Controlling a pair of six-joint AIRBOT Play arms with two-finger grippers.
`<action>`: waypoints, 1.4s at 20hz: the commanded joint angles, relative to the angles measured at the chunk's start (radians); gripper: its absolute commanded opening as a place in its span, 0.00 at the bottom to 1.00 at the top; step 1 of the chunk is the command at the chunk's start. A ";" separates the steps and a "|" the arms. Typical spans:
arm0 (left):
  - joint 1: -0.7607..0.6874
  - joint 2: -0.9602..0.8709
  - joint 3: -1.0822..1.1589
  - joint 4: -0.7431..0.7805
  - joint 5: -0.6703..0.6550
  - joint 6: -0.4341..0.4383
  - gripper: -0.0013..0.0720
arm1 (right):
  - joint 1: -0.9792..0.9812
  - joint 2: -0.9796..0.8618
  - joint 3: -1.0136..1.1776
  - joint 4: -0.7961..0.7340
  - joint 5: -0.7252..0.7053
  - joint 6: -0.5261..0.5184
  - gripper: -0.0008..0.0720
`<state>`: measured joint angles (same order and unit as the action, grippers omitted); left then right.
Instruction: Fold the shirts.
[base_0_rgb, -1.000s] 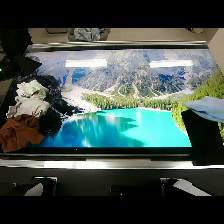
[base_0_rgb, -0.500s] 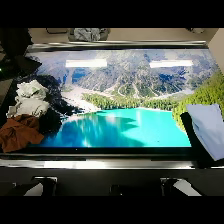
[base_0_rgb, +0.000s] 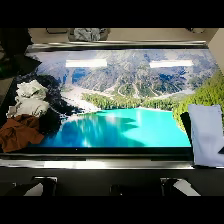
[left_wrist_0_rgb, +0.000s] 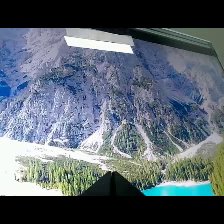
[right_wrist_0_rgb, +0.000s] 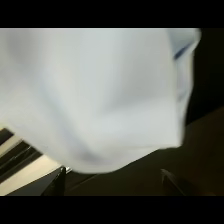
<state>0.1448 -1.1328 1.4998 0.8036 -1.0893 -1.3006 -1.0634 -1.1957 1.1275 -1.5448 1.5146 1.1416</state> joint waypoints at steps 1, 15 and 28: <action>-0.021 0.000 0.058 0.025 0.032 -0.001 0.05 | 0.046 0.001 0.273 0.019 -0.189 -0.095 0.98; -0.392 -0.135 -0.324 0.811 -0.177 -0.447 0.98 | 1.056 -0.165 0.211 0.021 -0.017 -0.096 0.94; -0.401 -0.088 -0.381 0.812 -0.114 -0.458 0.98 | 1.056 -0.165 0.211 0.006 -0.029 -0.098 0.94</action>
<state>-0.2554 -1.2217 1.1221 1.6161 -1.2068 -1.7561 -0.0093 -1.3602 1.3396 -1.5402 1.4830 1.0431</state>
